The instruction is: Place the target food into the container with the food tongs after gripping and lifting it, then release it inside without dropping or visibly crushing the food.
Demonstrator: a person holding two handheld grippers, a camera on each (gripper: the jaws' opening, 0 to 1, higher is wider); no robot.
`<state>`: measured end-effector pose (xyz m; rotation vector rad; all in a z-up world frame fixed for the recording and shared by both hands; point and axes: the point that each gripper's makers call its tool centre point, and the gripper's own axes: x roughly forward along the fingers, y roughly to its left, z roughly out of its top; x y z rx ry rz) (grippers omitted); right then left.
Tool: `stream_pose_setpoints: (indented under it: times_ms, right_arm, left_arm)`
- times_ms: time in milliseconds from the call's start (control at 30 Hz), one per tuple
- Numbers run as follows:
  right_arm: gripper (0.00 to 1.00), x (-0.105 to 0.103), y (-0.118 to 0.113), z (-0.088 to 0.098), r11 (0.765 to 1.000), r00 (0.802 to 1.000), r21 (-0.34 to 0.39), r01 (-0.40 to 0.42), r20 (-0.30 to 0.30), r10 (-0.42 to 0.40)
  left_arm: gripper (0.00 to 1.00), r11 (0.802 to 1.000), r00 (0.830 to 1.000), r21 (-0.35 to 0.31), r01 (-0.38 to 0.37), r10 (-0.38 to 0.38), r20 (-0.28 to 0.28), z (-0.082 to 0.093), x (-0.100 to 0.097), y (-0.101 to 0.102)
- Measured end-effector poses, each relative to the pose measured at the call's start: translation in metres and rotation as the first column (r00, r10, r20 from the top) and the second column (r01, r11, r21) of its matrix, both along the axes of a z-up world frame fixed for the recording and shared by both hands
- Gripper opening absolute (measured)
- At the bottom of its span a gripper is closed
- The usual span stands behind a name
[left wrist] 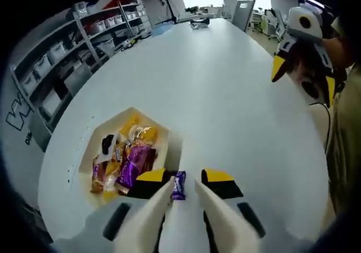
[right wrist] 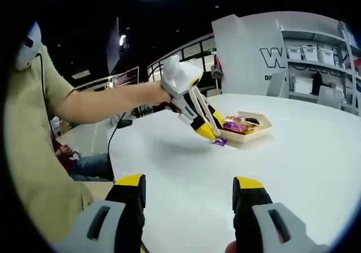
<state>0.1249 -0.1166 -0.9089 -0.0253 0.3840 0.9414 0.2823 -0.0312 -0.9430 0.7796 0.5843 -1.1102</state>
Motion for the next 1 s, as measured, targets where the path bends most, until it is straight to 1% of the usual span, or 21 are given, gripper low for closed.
stream_pose_setpoints:
  times_ms: [233, 300, 467, 533, 867, 1000]
  right_arm:
    - [0.60, 0.000, -0.001, -0.001, 1.000, 1.000, -0.001, 0.001, -0.001, -0.001]
    - [0.60, 0.000, -0.001, 0.000, 1.000, 1.000, 0.002, 0.001, -0.001, -0.001]
    - [0.60, 0.000, -0.002, -0.001, 1.000, 1.000, 0.001, 0.004, -0.003, -0.004]
    - [0.60, 0.000, -0.002, -0.001, 1.000, 1.000, 0.001, 0.004, -0.003, -0.004]
    - [0.60, 0.002, -0.002, 0.002, 1.000, 1.000, 0.001, 0.004, 0.003, -0.004]
    - [0.60, 0.002, -0.002, 0.002, 1.000, 1.000, 0.001, 0.003, 0.004, -0.003]
  left_arm:
    - [0.22, 1.000, 1.000, 0.006, 0.002, -0.002, -0.004, -0.006, -0.001, 0.000]
    - [0.22, 1.000, 1.000, 0.015, 0.001, -0.001, 0.019, -0.005, 0.002, 0.000]
    - [0.23, 1.000, 1.000, 0.023, 0.002, -0.002, 0.018, -0.007, 0.002, 0.001]
    - [0.23, 0.999, 1.000, 0.032, -0.003, 0.002, 0.015, -0.011, 0.002, 0.002]
    - [0.23, 0.999, 1.000, 0.028, -0.022, 0.022, -0.005, -0.013, 0.003, 0.004]
    - [0.23, 1.000, 0.999, 0.017, -0.020, 0.020, -0.028, -0.013, 0.000, 0.002]
